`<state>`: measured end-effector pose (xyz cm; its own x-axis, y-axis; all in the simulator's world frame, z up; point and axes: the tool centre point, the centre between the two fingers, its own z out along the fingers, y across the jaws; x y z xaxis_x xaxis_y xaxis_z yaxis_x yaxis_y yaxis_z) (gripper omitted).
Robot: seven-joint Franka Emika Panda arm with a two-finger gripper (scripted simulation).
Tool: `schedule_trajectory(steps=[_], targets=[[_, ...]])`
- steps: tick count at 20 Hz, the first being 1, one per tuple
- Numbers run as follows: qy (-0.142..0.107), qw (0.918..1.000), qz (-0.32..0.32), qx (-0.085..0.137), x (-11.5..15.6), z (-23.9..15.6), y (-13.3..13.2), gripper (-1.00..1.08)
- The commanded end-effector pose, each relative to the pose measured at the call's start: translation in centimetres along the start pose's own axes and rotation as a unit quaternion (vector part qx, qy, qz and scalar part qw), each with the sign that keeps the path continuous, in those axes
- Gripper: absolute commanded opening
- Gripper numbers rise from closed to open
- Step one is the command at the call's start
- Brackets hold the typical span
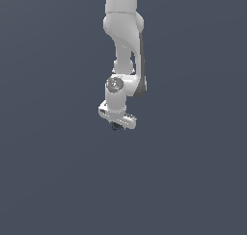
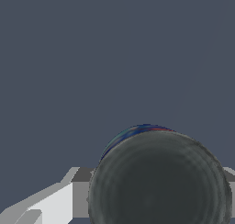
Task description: Pick up the object and move it to a goal position.
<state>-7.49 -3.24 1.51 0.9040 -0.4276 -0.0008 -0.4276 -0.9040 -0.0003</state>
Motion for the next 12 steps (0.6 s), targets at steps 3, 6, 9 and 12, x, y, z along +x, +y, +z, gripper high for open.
schedule_trajectory(steps=[3, 6, 9, 12], targets=[[0.000, 1.0000, 0.000, 0.000, -0.6, -0.7, -0.9, -1.00], [0.000, 1.0000, 0.000, 0.000, -1.6, -1.6, -2.1, -1.00], [0.000, 1.0000, 0.000, 0.000, -2.8, -2.8, -3.6, -1.00], [0.000, 1.0000, 0.000, 0.000, -4.4, -4.3, -5.6, -1.00]])
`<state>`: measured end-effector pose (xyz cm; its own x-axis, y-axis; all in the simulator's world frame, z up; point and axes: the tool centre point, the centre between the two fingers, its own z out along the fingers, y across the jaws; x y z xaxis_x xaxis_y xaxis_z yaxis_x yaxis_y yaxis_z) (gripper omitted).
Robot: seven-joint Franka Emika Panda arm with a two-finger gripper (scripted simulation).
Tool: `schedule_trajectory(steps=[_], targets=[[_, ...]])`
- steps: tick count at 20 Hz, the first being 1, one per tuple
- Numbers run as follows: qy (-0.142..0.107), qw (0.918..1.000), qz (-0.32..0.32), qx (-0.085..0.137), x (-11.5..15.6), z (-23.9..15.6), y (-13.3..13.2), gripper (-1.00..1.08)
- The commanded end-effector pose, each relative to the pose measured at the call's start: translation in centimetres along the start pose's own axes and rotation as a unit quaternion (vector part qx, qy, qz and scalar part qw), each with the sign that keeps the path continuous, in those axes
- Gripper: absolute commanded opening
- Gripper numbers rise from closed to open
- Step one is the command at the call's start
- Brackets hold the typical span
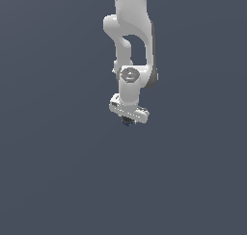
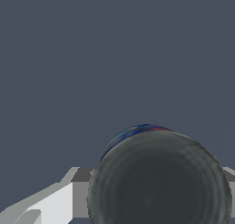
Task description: Pick up the object and move it to a goal position.
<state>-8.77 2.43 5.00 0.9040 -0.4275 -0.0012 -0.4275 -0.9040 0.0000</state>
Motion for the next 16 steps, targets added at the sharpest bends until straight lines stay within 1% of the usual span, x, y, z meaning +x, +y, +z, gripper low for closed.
schedule_trajectory(steps=[1, 11, 16], targets=[[0.001, 1.0000, 0.000, 0.000, -1.3, -1.4, -1.8, -1.00], [0.001, 1.0000, 0.000, 0.000, -7.8, -8.0, -10.3, -1.00], [0.001, 1.0000, 0.000, -0.001, -10.3, -10.6, -13.8, -1.00]])
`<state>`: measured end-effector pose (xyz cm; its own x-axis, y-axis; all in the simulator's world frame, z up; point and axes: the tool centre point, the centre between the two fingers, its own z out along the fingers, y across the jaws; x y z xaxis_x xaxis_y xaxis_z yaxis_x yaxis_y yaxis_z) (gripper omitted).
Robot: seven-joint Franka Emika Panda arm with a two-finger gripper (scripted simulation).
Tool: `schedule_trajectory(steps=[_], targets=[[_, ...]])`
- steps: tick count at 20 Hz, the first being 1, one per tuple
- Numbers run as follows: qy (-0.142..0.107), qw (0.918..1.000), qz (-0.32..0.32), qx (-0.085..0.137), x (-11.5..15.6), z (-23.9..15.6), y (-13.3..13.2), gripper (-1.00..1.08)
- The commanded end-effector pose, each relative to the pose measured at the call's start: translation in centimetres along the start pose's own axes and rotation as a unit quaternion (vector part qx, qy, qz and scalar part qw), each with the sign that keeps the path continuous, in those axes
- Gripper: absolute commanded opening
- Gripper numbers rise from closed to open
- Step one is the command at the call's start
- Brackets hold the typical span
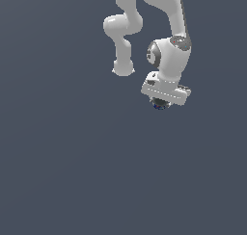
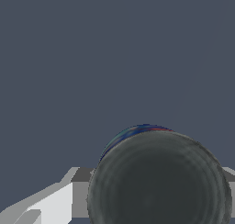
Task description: Pick up the object and move it to a goal position.
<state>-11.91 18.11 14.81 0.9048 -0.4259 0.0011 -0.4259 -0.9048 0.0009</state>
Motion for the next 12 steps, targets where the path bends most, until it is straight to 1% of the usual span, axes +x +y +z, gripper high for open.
schedule_trajectory(steps=[1, 7, 12], targets=[[0.000, 1.0000, 0.001, 0.000, -1.1, -1.3, -1.6, -1.00], [0.000, 1.0000, 0.001, 0.000, -2.8, -3.1, -4.1, -1.00], [0.000, 1.0000, 0.001, 0.000, -3.1, -3.5, -4.8, -1.00]])
